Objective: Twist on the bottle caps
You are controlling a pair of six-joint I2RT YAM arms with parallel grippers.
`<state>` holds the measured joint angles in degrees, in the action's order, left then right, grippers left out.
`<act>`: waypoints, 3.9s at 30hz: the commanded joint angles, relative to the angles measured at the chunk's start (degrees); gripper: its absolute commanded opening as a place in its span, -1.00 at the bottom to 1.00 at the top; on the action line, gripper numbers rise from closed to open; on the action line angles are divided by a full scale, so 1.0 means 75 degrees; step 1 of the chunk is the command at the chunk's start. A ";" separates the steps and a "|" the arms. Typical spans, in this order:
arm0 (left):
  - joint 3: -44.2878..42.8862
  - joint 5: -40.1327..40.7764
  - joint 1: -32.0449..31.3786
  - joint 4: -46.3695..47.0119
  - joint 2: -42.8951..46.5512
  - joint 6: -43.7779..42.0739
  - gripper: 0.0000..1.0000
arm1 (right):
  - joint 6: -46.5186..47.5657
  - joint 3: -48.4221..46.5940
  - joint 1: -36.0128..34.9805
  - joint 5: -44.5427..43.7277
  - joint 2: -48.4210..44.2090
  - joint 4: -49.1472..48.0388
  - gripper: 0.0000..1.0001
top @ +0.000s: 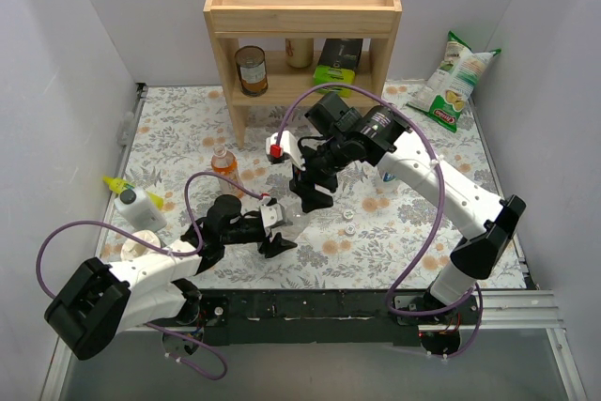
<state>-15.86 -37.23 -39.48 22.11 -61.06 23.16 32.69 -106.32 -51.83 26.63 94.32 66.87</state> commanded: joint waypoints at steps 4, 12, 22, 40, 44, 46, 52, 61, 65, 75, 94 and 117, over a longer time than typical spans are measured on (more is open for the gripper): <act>0.0016 -0.0192 -0.0021 0.0368 0.0441 -0.0545 -1.00 | 0.0001 -0.0378 0.0055 -0.0047 0.0197 0.0048 0.41; 0.0204 -0.0192 -0.0021 0.0368 0.0711 -0.0943 -1.00 | 0.0118 -0.0636 0.0243 -0.0106 0.0244 0.0306 0.39; 0.0134 -0.0227 -0.0021 0.0310 0.0676 -0.0873 -1.00 | 0.0153 -0.0741 0.0255 -0.0024 0.0349 0.0283 0.37; -0.0030 -0.0098 -0.0021 0.0124 0.0465 -0.0334 -1.00 | 0.0282 -0.1770 0.0289 -0.0388 0.0654 0.0645 0.36; -0.0019 -0.0262 -0.0021 -0.0252 0.0489 -0.0287 -1.00 | 0.0458 -0.2417 0.0360 -0.0072 0.0468 0.1080 0.40; -0.0042 -0.0297 -0.0021 -0.0369 0.0465 -0.0240 -1.00 | 0.0610 -0.2010 0.0360 0.0081 0.0187 0.1033 0.43; -0.0393 -0.0648 -0.0021 -0.0861 0.0278 -0.0158 -1.00 | 0.2202 -0.0322 0.0080 0.0504 -0.0985 0.0952 0.43; -0.0628 -0.0684 -0.0009 -0.1260 0.0219 -0.0474 -1.00 | 0.3212 0.0231 -0.0553 -0.0035 -0.1034 0.0776 0.45; -0.0686 -0.0696 0.0003 -0.1295 0.0196 -0.0486 -1.00 | 0.3294 0.0418 -0.0752 -0.0152 -0.1045 0.0588 0.42; -0.0757 -0.0766 0.0026 -0.1190 0.0114 -0.0427 -1.00 | 0.3318 0.1121 -0.1128 -0.0679 -0.1256 0.0026 0.32; -0.0687 -0.0848 0.0026 -0.1038 0.0079 -0.0451 -1.00 | 0.3376 0.1298 -0.1140 -0.1371 -0.1503 -0.0502 0.05; -0.0839 -0.0356 0.0038 -0.0617 0.0231 -0.1155 -1.00 | 0.2885 0.1122 -0.1128 -0.0598 -0.1010 0.0295 -0.35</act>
<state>-19.57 -41.04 -39.44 12.51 -60.55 15.11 56.71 -96.36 -60.12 20.03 85.76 67.13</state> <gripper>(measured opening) 0.548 0.416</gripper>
